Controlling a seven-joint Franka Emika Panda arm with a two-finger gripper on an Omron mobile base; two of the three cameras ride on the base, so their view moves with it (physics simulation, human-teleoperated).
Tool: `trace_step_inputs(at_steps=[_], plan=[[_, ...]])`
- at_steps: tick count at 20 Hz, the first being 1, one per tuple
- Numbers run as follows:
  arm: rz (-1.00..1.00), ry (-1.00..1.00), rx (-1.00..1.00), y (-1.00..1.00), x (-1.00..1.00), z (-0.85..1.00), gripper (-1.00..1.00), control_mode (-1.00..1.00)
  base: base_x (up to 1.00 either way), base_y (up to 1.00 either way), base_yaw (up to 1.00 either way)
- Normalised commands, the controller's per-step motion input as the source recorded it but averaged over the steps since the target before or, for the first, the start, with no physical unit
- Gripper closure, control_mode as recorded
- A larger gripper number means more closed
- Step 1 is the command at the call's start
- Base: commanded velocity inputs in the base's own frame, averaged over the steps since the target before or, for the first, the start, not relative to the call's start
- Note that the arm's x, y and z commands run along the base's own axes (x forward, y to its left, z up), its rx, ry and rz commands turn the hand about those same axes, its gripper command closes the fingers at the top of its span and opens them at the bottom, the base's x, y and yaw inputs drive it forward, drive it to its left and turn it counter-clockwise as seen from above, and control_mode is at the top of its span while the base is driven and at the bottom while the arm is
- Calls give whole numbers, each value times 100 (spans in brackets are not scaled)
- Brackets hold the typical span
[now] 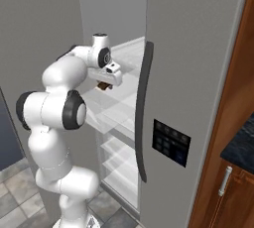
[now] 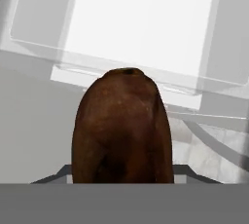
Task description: Place the sweet potato and mushroom inside the fridge drawer. Close the drawer after placing the vegetables.
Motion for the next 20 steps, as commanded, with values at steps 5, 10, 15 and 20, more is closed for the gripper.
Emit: trace_step_inputs(at_steps=[5, 10, 15, 20], plan=[[0, 6, 0, 2, 22, -58, 100, -100, 0, 0, 0], [1, 4, 0, 13, -2, -59, 100, -100, 0, 0, 0], [1, 6, 0, 18, -32, -14, 100, -100, 0, 0, 0], [0, 9, 4, 18, -57, 0, 100, -100, 0, 0, 0]])
